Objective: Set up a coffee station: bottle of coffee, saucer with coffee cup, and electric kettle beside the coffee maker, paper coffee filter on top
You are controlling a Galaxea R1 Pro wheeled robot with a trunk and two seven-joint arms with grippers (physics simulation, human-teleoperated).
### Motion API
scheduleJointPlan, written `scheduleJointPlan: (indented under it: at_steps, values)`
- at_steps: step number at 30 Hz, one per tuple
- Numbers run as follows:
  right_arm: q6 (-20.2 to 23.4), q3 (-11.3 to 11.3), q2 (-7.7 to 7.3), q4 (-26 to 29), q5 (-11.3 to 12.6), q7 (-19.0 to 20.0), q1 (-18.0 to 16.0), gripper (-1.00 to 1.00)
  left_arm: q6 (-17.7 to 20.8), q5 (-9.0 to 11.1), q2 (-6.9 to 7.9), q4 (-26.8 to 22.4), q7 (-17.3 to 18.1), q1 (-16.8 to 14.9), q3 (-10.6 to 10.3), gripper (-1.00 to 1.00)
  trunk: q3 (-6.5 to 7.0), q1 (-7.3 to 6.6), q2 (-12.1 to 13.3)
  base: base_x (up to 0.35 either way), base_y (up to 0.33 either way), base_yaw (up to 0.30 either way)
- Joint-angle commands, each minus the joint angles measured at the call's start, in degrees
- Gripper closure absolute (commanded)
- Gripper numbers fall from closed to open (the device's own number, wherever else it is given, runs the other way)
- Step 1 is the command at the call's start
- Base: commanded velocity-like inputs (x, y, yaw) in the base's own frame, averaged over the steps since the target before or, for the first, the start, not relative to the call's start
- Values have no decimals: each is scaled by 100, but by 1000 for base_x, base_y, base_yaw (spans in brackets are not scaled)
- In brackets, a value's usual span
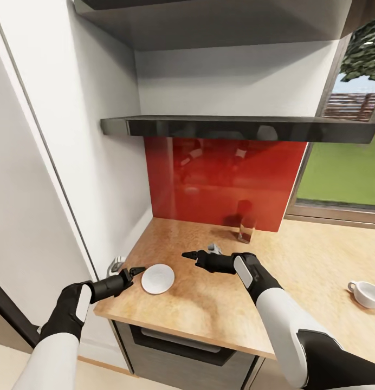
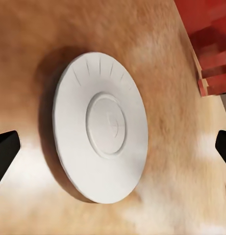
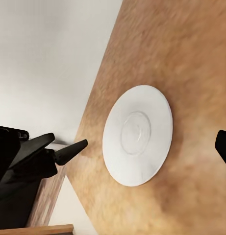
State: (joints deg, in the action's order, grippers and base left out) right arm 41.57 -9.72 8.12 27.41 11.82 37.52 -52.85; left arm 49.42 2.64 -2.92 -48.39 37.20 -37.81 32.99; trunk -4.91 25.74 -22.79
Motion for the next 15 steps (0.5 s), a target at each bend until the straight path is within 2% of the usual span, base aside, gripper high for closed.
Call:
scheduleJointPlan:
  at_steps: [1, 15]
  values:
    - [35, -38, 6, 1, -4, 10, -6, -100, 50, 26, -6, -4, -5, -7, 23, -100, -13, 4, -13, 0, 0, 0]
    - [35, -38, 6, -11, -4, 10, -6, -100, 45, 21, -30, 116, -20, -7, 24, -100, -13, 4, -13, 0, 0, 0]
